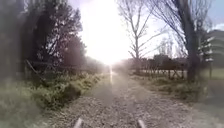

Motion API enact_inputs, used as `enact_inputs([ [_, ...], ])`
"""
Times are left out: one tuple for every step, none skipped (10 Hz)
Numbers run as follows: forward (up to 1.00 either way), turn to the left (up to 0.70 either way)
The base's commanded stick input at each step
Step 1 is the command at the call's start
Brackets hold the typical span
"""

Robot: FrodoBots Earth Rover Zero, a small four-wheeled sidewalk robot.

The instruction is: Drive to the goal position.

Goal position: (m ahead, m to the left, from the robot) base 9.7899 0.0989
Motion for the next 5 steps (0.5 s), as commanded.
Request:
enact_inputs([
  [0.7,0.0],
  [0.7,0.0],
  [0.7,-0.07],
  [0.7,-0.16],
  [0.7,-0.11],
])
